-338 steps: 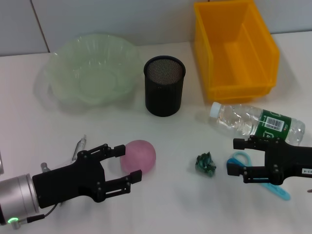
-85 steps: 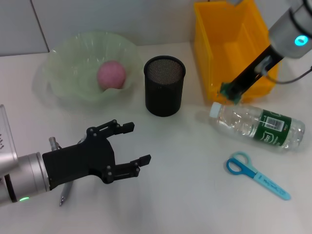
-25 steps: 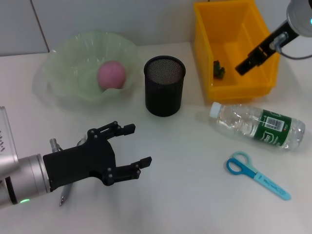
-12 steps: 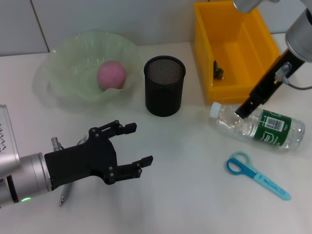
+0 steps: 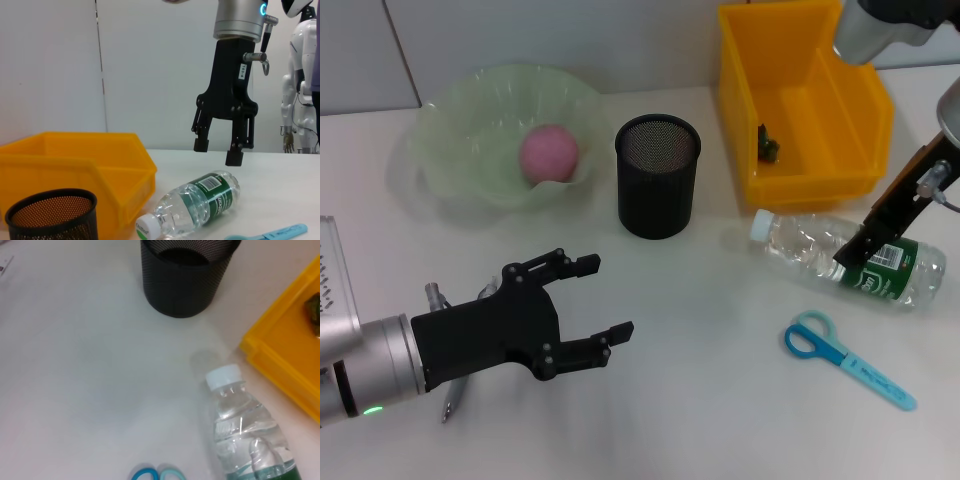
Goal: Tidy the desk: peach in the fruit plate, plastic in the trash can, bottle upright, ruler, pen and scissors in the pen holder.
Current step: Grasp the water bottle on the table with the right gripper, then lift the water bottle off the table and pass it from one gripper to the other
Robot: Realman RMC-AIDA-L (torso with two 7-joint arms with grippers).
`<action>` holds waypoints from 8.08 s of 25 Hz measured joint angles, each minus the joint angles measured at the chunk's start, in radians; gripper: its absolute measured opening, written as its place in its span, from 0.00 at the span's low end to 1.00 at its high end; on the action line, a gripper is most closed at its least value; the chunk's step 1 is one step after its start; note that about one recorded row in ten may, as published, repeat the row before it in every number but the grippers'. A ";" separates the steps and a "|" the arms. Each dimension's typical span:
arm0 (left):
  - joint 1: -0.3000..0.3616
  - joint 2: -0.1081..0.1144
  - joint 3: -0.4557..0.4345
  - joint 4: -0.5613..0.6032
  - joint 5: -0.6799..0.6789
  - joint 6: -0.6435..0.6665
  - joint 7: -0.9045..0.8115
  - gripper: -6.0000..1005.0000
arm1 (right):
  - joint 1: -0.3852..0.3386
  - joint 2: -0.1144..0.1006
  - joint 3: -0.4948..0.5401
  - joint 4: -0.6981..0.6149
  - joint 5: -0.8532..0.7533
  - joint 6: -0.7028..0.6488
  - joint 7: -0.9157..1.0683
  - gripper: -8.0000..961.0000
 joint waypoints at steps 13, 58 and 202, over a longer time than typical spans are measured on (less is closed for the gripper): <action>0.006 0.001 0.000 0.002 0.000 0.000 -0.001 0.78 | -0.017 -0.002 0.056 -0.010 0.001 0.011 -0.025 0.87; -0.008 -0.001 0.000 -0.002 0.001 -0.008 -0.008 0.77 | -0.059 0.003 0.030 0.134 -0.076 0.214 -0.260 0.87; 0.037 0.002 -0.127 -0.014 -0.150 0.047 0.001 0.75 | -0.591 0.009 0.093 0.172 1.075 0.424 -1.000 0.81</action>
